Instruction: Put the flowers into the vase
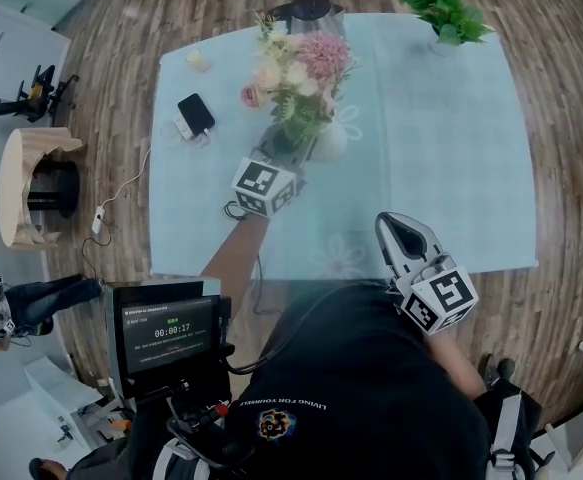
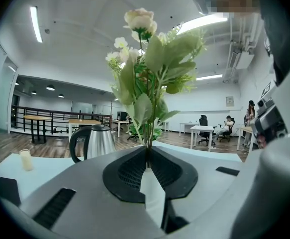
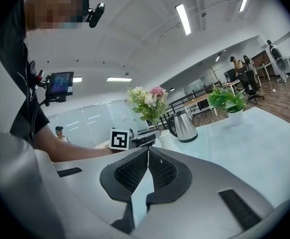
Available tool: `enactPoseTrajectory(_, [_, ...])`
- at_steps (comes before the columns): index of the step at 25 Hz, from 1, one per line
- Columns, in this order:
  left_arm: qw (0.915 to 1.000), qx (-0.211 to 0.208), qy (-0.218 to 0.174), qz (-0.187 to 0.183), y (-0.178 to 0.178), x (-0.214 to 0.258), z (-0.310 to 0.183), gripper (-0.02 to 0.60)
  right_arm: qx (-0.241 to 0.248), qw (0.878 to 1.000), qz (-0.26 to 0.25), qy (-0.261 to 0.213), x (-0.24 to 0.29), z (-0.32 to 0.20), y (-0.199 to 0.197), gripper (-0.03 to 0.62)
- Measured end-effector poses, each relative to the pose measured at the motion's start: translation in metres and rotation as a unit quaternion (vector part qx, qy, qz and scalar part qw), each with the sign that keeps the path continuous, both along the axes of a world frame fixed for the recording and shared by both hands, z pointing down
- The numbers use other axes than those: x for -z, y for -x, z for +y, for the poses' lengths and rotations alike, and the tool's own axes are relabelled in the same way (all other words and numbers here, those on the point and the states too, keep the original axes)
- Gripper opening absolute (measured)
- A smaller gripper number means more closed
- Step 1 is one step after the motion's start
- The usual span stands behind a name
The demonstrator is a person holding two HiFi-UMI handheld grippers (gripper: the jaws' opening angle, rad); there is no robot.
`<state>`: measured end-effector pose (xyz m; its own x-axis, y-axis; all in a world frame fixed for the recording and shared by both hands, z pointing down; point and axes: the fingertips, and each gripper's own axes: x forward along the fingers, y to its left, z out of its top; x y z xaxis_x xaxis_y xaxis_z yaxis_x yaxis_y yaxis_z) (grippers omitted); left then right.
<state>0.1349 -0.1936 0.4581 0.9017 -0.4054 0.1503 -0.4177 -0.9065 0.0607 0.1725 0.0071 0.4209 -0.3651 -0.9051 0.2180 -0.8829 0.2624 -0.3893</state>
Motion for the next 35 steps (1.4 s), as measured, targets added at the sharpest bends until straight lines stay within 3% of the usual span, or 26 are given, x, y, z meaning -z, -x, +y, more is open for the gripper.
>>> enactPoseTrajectory(7, [1.0000, -0.003, -0.001, 0.000, 0.001, -0.001, 0.001, 0.031, -0.001, 1.000, -0.001, 0.000, -0.002, 0.001, 0.000, 0.020])
enactPoseTrajectory(11, [0.9994, -0.003, -0.029, -0.018, -0.001, 0.000, 0.001, 0.043, -0.001, 1.000, 0.001, -0.001, -0.001, 0.001, 0.001, 0.020])
enactPoseTrajectory(13, [0.9984, -0.008, -0.044, -0.036, -0.003, -0.002, 0.001, 0.208, -0.001, 1.000, 0.001, -0.001, -0.001, 0.000, 0.001, 0.020])
enactPoseTrajectory(15, [0.9968, -0.013, -0.057, -0.055, -0.004, -0.004, 0.002, 0.289, 0.000, 1.000, 0.001, -0.002, -0.001, 0.000, 0.001, 0.020])
enactPoseTrajectory(17, [0.9959, -0.012, -0.059, -0.068, -0.002, -0.010, 0.000, 0.326, 0.000, 1.000, 0.000, -0.004, 0.000, -0.001, 0.002, 0.020])
enactPoseTrajectory(35, [0.9962, -0.010, -0.034, -0.080, 0.006, -0.026, 0.001, 0.331, 0.000, 1.000, -0.002, -0.003, 0.000, -0.003, 0.001, 0.020])
